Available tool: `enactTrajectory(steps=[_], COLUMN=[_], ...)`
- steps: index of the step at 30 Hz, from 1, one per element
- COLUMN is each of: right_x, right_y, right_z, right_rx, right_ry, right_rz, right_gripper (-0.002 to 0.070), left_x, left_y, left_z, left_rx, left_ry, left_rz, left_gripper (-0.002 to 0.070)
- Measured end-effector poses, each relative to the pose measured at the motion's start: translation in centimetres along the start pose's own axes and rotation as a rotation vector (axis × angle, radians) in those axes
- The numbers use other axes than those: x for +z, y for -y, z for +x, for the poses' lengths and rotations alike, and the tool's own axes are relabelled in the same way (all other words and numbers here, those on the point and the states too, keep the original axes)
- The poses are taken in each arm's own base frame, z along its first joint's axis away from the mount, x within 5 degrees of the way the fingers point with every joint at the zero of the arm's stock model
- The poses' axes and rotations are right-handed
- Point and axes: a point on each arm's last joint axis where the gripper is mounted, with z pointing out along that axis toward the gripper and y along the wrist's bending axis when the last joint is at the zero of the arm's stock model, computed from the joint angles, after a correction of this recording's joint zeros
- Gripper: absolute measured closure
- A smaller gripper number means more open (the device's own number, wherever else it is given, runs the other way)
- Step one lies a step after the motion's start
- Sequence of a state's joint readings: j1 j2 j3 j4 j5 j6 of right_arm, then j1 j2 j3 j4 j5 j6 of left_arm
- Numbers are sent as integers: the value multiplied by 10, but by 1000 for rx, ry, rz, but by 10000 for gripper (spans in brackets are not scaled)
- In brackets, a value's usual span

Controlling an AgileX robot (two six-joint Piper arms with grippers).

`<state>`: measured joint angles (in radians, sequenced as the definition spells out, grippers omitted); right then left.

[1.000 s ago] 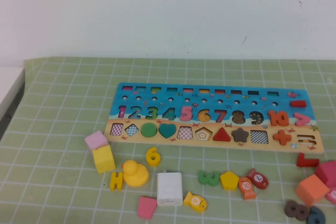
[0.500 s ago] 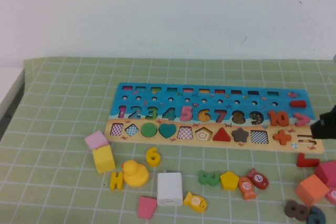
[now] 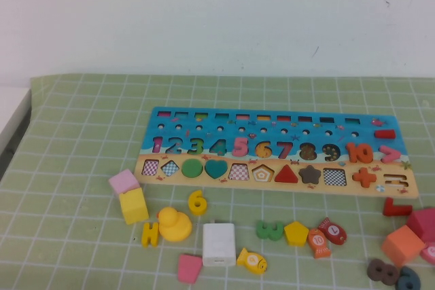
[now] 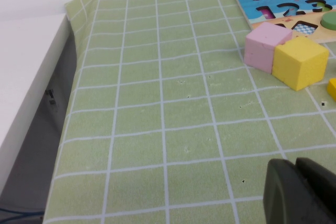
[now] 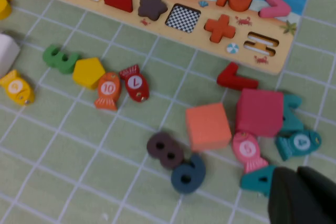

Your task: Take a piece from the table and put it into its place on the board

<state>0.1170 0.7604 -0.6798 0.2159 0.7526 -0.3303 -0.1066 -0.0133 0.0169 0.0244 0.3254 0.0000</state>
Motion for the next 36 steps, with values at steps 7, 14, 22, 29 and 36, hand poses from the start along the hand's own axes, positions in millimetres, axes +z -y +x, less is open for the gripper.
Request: enactTrajectory(steps=[7,14,22,29,36], right_x=[-29,-37,-25,-11,24], right_y=[-15,-16,-19,-10,0], right_z=[40,54,79,104,148], right_rx=[-7,-153,-180,-96,104], right_ry=[61,20,114,389,461], right_rz=[-23,3,22,215,354], right_gripper=[673,673,673,673,673], left_x=[0,0,0,0,0], left_y=[0,0,0,0,0], left_z=[0,0,0,0,0], left_rx=[0,0,0,0,0], left_ry=[0,0,0,0,0], left_rz=[0,0,0,0,0], left_gripper=[677,677,677,677,677])
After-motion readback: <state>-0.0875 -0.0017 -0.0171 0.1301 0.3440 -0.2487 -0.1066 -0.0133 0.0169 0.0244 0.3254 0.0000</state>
